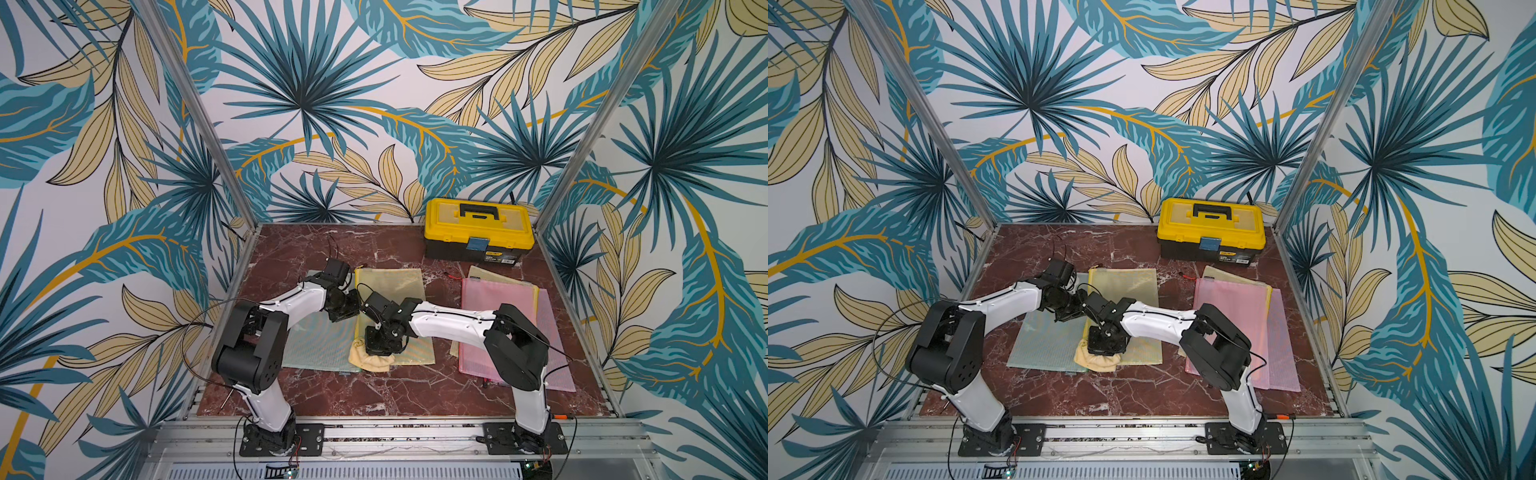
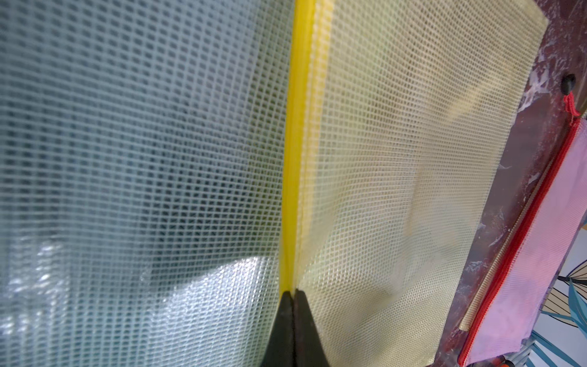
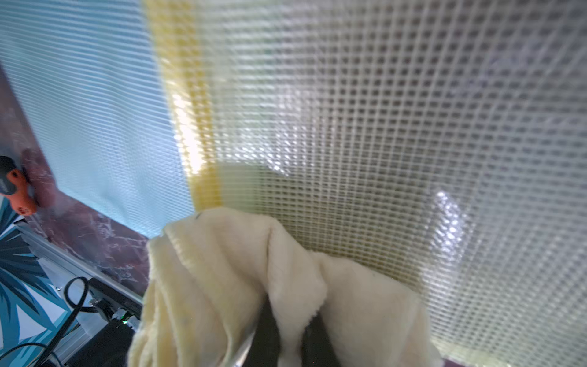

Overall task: Wipe the document bag
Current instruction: Wipe the dirt from the document bag, then place the document bag.

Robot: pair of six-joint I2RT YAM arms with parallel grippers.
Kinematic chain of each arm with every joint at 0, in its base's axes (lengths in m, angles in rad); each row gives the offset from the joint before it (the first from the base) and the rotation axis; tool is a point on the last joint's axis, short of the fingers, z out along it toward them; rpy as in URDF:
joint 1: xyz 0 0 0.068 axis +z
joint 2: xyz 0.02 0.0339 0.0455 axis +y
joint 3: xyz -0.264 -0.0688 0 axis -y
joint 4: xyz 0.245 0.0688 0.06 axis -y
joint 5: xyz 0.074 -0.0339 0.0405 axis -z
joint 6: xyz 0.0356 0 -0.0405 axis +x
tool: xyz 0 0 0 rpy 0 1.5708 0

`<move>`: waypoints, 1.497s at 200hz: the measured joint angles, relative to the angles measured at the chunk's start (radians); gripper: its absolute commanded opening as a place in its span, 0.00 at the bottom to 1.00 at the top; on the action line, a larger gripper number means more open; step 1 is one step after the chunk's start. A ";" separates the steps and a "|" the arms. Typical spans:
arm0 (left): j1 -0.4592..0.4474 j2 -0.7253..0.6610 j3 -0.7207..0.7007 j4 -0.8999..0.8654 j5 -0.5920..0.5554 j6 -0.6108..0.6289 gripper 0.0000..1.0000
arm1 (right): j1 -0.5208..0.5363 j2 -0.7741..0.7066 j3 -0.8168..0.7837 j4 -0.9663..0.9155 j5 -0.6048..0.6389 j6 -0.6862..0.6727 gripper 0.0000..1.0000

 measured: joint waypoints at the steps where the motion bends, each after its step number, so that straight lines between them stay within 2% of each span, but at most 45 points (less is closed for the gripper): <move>1: 0.000 0.000 0.000 0.000 0.000 0.000 0.00 | -0.002 -0.001 -0.005 0.002 -0.001 0.001 0.00; 23: 0.002 0.000 0.000 -0.003 0.010 0.008 0.00 | -0.084 -0.121 -0.192 0.075 -0.028 0.017 0.00; 42: 0.004 -0.004 0.000 -0.005 0.031 0.027 0.00 | -0.219 -0.279 -0.388 0.083 -0.029 0.020 0.00; 55: 0.005 -0.011 0.000 -0.006 0.039 0.049 0.00 | -0.313 -0.380 -0.486 0.054 -0.010 0.013 0.00; 71: 0.005 -0.034 0.000 -0.018 0.036 0.076 0.00 | -0.364 -0.469 -0.536 -0.026 0.023 -0.005 0.00; 96: 0.008 -0.103 0.016 -0.087 0.017 0.113 0.00 | -0.361 -0.558 -0.501 -0.113 0.028 -0.040 0.00; 123: -0.010 -0.197 0.121 -0.176 0.026 0.153 0.00 | -0.356 -0.672 -0.323 -0.137 0.005 -0.084 0.00; 145: -0.088 -0.236 0.291 -0.227 0.029 0.182 0.00 | -0.354 -0.798 -0.162 -0.130 0.039 -0.129 0.00; 165: -0.181 -0.234 0.432 -0.243 0.056 0.187 0.00 | -0.354 -0.930 -0.073 -0.160 0.161 -0.150 0.00; 184: -0.263 -0.175 0.581 -0.263 0.116 0.177 0.00 | -0.356 -1.065 -0.055 -0.218 0.322 -0.149 0.00; 205: -0.347 -0.040 0.784 -0.270 0.191 0.156 0.00 | -0.356 -1.186 -0.054 -0.293 0.475 -0.150 0.00; 235: -0.429 0.156 0.998 -0.266 0.241 0.095 0.00 | -0.356 -1.252 -0.041 -0.380 0.603 -0.154 0.00; 290: -0.462 0.422 1.030 -0.270 0.201 -0.033 0.00 | -0.356 -1.241 -0.042 -0.451 0.666 -0.176 0.00; 299: -0.465 0.470 1.030 -0.273 0.172 -0.046 0.09 | -0.356 -1.234 -0.044 -0.453 0.668 -0.180 0.00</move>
